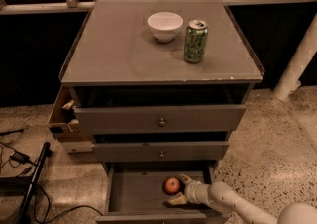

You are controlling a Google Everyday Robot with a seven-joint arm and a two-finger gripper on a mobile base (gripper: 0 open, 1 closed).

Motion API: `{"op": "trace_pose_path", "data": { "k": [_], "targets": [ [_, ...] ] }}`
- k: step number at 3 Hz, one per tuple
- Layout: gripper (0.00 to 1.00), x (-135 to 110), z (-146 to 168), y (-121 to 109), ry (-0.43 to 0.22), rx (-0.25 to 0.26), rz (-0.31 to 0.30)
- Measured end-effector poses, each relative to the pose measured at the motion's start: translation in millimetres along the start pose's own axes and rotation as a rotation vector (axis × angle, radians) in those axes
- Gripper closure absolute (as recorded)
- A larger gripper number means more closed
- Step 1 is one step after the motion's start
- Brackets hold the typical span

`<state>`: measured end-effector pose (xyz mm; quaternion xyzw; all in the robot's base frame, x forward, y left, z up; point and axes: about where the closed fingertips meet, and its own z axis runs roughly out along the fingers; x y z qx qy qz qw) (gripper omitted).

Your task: Pick apple from bottom drawer and place on counter

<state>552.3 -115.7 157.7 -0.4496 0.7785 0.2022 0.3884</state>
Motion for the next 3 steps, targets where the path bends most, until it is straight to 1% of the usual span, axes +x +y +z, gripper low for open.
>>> {"op": "trace_pose_path", "data": {
  "k": [1,2,3],
  "targets": [
    [0.22,2.5,16.7,-0.7,-0.022,-0.011,0.003],
    [0.21,-0.3,33.6,2.5,-0.048,-0.033,-0.001],
    [0.36,-0.2,35.4,2.3,-0.051,-0.035,-0.001]
  ]
}}
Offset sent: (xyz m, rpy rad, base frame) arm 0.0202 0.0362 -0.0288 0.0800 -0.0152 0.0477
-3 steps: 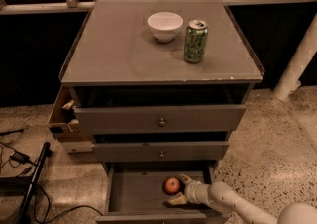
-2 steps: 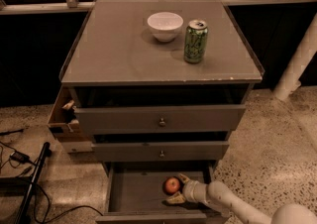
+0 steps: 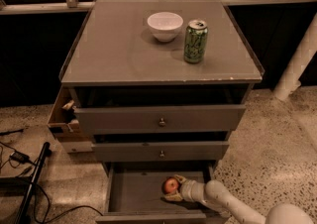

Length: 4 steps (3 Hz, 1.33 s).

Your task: Pick apple from bottom drawer and place on counter

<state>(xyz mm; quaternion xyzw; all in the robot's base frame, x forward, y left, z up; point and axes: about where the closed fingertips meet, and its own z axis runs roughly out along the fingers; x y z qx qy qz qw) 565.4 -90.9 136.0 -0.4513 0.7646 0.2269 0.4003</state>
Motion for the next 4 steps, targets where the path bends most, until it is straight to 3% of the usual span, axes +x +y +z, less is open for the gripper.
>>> {"op": "trace_pose_path", "data": {
  "k": [1,2,3,4],
  "targets": [
    [0.59,0.0,0.0,0.0,0.0,0.0,0.0],
    [0.9,-1.0,-1.5,0.7,-0.001,-0.005,0.0],
    [1.0,-6.4,-9.9,4.6,-0.008,-0.031,0.0],
    [1.0,-28.9,-47.4,13.9,-0.011,-0.103,0.014]
  ]
}}
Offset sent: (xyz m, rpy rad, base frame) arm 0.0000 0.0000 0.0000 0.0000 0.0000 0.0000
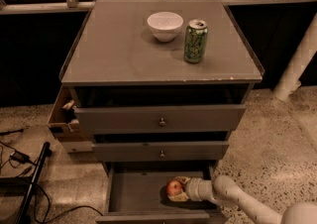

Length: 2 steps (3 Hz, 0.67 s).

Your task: Pick apple from bottom drawer and place on counter

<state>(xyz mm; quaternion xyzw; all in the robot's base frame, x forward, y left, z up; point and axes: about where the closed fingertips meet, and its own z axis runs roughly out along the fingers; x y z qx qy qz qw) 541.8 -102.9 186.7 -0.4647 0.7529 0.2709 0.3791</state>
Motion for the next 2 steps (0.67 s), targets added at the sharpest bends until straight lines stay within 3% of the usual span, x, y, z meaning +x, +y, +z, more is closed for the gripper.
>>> {"op": "trace_pose_path", "data": {
  "k": [1,2],
  "targets": [
    [1.0,-65.5,-75.2,11.5,0.028,-0.019,-0.023],
    [1.0,-127.1,-126.8,15.2,0.047,0.01,-0.092]
  ]
}}
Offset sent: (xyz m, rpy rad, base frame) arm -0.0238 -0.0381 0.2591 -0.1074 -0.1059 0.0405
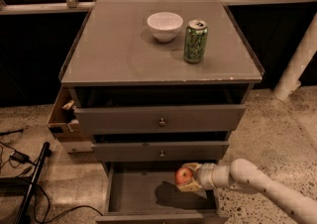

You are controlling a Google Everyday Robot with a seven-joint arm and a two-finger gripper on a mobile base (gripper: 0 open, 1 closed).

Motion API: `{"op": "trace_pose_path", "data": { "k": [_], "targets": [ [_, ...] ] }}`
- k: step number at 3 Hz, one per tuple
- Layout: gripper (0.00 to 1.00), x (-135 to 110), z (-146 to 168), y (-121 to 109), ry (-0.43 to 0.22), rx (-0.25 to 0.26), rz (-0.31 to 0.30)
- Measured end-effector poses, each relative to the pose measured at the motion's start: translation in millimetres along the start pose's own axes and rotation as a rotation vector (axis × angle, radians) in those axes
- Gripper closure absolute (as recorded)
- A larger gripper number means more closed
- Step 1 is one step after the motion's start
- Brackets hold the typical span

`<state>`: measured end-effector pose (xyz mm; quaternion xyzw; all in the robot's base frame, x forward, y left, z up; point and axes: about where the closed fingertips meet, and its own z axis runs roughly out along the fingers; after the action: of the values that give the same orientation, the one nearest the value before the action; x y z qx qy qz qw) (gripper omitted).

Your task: Pick apple from bottom drawer and place on counter

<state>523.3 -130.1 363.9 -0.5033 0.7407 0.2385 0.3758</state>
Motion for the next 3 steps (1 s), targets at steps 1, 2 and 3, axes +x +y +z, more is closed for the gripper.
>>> {"op": "trace_pose_path", "data": {
  "k": [1,2,3],
  "targets": [
    [1.0,-2.7,-1.8,1.4,-0.004,-0.001,-0.001],
    [1.0,-66.7,-58.0,12.7,-0.073,0.021,-0.05],
    [1.0,-164.5,-135.6,48.0,-0.157,0.042,-0.071]
  ]
}}
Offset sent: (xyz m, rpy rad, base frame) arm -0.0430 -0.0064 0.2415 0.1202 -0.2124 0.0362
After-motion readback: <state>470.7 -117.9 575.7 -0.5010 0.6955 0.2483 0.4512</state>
